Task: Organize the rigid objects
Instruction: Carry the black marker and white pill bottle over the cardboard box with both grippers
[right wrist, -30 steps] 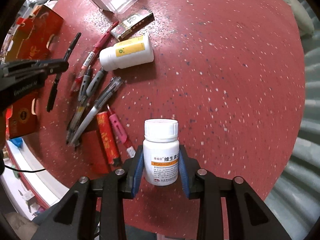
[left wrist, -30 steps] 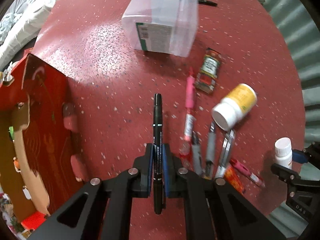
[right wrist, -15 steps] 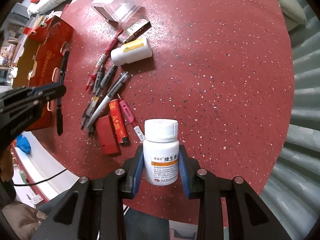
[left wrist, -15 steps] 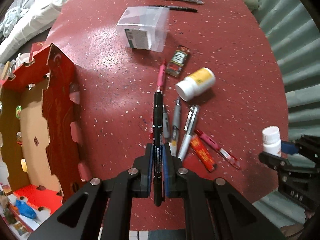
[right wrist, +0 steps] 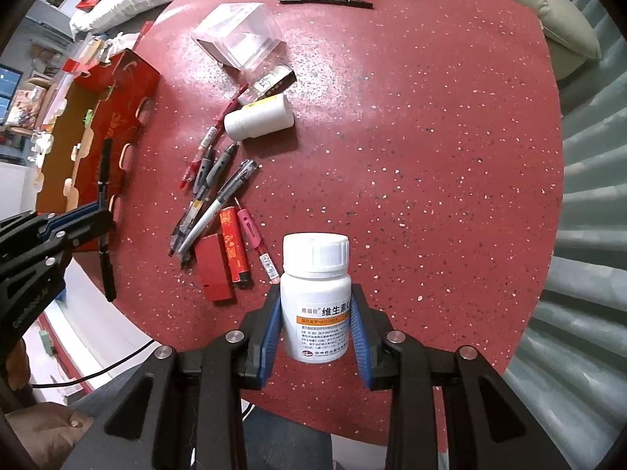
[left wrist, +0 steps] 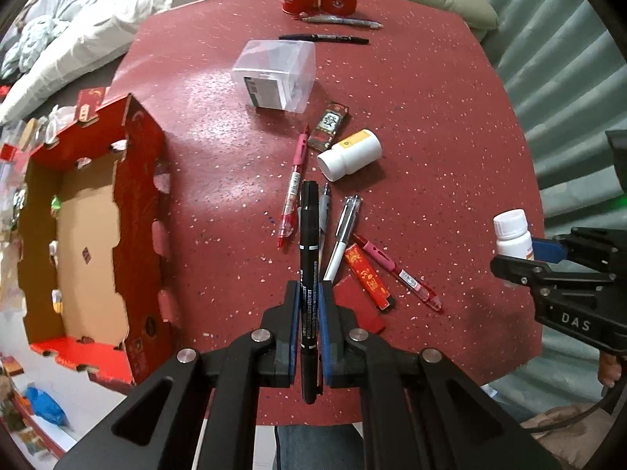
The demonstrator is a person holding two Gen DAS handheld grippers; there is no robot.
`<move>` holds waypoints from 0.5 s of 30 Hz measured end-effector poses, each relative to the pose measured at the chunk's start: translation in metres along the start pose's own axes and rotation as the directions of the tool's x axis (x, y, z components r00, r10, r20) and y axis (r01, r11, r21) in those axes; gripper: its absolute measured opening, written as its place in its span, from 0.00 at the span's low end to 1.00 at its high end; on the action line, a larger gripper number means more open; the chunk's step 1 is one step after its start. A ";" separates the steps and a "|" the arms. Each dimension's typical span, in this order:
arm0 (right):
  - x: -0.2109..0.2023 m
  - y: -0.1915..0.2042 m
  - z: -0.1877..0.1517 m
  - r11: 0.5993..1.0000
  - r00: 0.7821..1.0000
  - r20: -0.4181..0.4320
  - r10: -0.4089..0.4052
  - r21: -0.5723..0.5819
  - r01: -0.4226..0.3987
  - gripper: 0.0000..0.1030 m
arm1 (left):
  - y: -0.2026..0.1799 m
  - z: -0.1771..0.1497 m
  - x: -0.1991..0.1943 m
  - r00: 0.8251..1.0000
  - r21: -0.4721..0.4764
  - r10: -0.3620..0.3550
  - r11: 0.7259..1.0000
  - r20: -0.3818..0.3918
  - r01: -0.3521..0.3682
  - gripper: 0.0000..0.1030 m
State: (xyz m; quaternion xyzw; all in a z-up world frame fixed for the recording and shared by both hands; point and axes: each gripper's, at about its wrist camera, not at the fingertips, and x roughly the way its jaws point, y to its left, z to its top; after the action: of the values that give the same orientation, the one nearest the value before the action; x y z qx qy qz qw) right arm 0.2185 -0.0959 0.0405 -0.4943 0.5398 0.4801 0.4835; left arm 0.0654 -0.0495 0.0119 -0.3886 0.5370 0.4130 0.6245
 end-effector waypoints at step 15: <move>0.001 0.017 0.002 0.998 0.999 0.015 0.035 0.056 -0.035 0.33 | 0.021 -0.008 -0.025 0.997 -0.005 -0.042 0.999 0.059 0.043 0.09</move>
State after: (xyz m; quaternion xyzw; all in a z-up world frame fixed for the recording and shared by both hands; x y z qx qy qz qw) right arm 0.2019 -0.0933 0.0403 -0.4675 0.5582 0.4765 0.4927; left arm 0.0409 -0.0517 0.0347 -0.3893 0.5087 0.4126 0.6477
